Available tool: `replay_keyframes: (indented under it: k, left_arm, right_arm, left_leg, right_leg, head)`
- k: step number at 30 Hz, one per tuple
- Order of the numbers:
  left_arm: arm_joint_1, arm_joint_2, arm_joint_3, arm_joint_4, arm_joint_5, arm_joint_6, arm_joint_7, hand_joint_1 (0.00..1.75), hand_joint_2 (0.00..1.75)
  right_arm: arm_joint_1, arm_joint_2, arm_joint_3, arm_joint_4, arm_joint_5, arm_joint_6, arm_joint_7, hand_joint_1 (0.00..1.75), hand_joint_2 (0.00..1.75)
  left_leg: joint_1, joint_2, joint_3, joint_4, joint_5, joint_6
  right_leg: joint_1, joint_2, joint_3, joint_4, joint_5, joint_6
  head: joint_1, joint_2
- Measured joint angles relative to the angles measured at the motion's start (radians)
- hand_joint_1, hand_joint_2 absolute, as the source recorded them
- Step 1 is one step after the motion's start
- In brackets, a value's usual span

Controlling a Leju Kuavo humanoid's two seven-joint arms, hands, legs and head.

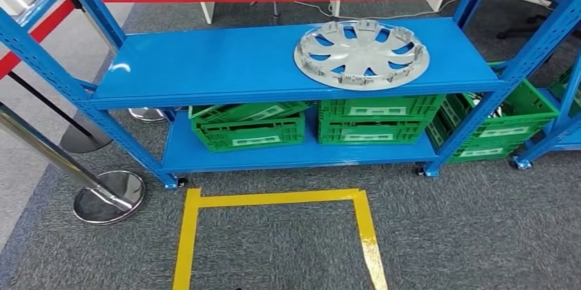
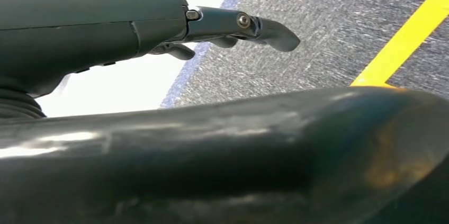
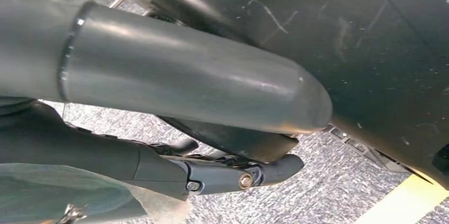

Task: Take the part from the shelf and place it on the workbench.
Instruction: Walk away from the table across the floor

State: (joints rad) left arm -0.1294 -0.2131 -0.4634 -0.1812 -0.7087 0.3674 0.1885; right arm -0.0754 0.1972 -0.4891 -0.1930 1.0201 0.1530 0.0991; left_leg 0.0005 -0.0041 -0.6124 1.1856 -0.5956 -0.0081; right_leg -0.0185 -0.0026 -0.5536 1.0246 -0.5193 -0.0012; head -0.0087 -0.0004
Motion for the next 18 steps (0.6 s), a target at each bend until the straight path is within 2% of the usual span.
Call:
replay_keyframes:
  k: [1,2,3,4,6,7,8,9,12,13,14,16,17,18]
  left_arm:
    - [0.001,0.0,0.0,0.0,0.0,0.0,0.0,0.0,0.0]
    - [0.001,0.0,0.0,0.0,0.0,0.0,-0.001,0.0,0.0]
    - [0.002,0.0,0.0,0.0,0.0,0.0,-0.001,0.0,0.0]
    - [0.002,0.0,0.001,0.0,0.0,0.0,-0.001,0.0,0.0]
    - [0.002,0.001,0.001,0.0,0.0,0.0,-0.001,0.0,0.0]
    - [0.002,0.002,0.001,0.0,0.0,0.0,-0.002,0.0,0.0]
    - [0.003,0.002,0.001,0.0,-0.001,0.001,-0.002,0.0,0.0]
    - [0.003,0.003,0.001,0.0,-0.001,0.002,-0.003,0.0,0.0]
    - [0.006,0.002,0.002,0.0,-0.001,0.004,-0.007,0.0,0.0]
    - [0.006,0.002,0.002,0.0,-0.002,0.006,-0.008,0.0,0.0]
    - [0.006,0.002,0.002,0.0,-0.002,0.006,-0.01,0.0,0.0]
    - [0.006,0.001,0.002,0.0,-0.003,0.007,-0.011,0.0,0.0]
    - [0.007,0.001,0.002,0.0,-0.003,0.007,-0.011,0.0,0.0]
    - [0.007,0.001,0.002,0.0,-0.003,0.007,-0.012,0.0,0.0]
  right_arm:
    - [0.001,0.0,0.0,0.0,0.0,0.0,0.0,0.0,0.0]
    - [0.001,0.0,0.0,0.0,0.0,0.0,0.0,0.0,0.0]
    - [0.002,0.0,0.0,0.0,0.0,0.0,0.0,0.0,0.0]
    - [0.002,0.0,0.0,0.0,0.0,-0.001,0.0,0.0,0.0]
    - [0.002,0.001,0.0,0.0,0.0,-0.001,0.0,0.0,0.0]
    - [0.003,0.001,0.0,0.0,0.0,-0.001,0.0,0.0,0.0]
    - [0.003,0.002,0.0,0.0,-0.001,-0.001,0.0,0.0,0.0]
    - [0.003,0.002,0.0,0.0,-0.001,-0.001,0.0,0.0,0.0]
    - [0.001,0.002,0.0,0.0,-0.001,-0.002,0.0,0.0,0.0]
    - [0.001,0.002,0.0,0.0,-0.001,-0.002,0.0,0.0,0.0]
    - [0.0,0.002,0.0,0.0,-0.001,-0.002,0.0,0.0,0.0]
    - [-0.001,0.001,0.0,0.0,-0.002,-0.003,-0.001,0.0,0.0]
    - [-0.002,0.001,0.0,0.0,-0.002,-0.003,-0.002,0.0,0.0]
    - [-0.003,0.0,0.0,0.0,-0.003,-0.004,-0.002,0.0,0.0]
  left_leg:
    - [0.001,0.0,-0.039,0.07,-0.023,-0.002]
    - [0.001,0.0,-0.069,0.119,-0.031,-0.002]
    - [0.001,0.0,-0.084,0.132,-0.018,0.0]
    - [0.0,0.0,-0.079,0.105,0.016,0.003]
    - [-0.002,0.0,-0.033,-0.022,0.1,0.016]
    - [-0.005,0.0,-0.009,-0.082,0.124,0.022]
    - [-0.007,0.0,0.007,-0.121,0.133,0.027]
    - [-0.01,0.0,0.013,-0.138,0.129,0.03]
    - [-0.007,-0.001,0.025,-0.161,0.124,0.037]
    - [-0.003,-0.001,0.033,-0.169,0.124,0.04]
    - [0.0,-0.001,0.04,-0.176,0.124,0.044]
    - [-0.001,0.0,0.046,-0.178,0.118,0.05]
    - [-0.002,0.0,0.049,-0.177,0.114,0.051]
    - [-0.002,0.0,0.054,-0.177,0.109,0.051]
  right_leg:
    - [0.0,-0.001,0.003,0.0,-0.003,-0.002]
    - [0.001,0.0,0.007,0.0,-0.007,-0.004]
    - [0.001,0.001,0.012,0.0,-0.011,-0.004]
    - [0.002,0.003,0.018,0.0,-0.015,-0.003]
    - [0.003,0.006,0.031,-0.001,-0.025,0.0]
    - [0.004,0.007,0.036,-0.001,-0.03,0.004]
    - [0.005,0.007,0.035,-0.002,-0.034,0.009]
    - [0.005,0.006,0.035,-0.003,-0.037,0.015]
    - [0.005,0.003,0.038,-0.006,-0.046,0.032]
    - [0.005,0.003,0.028,0.013,-0.057,0.036]
    - [0.005,0.003,0.008,0.055,-0.078,0.04]
    - [0.006,0.003,-0.071,0.185,-0.126,0.045]
    - [0.005,0.003,-0.11,0.241,-0.138,0.047]
    - [0.005,0.003,-0.133,0.264,-0.128,0.048]
  head:
    - [0.0,0.0]
    - [0.0,0.0]
    - [0.0,0.0]
    - [0.0,0.0]
    - [0.001,0.0]
    - [0.0,0.0]
    - [0.001,0.0]
    - [0.001,0.0]
    - [0.002,0.0]
    - [0.003,0.0]
    - [0.005,0.0]
    - [0.008,0.0]
    - [0.008,0.0]
    - [0.008,0.0]
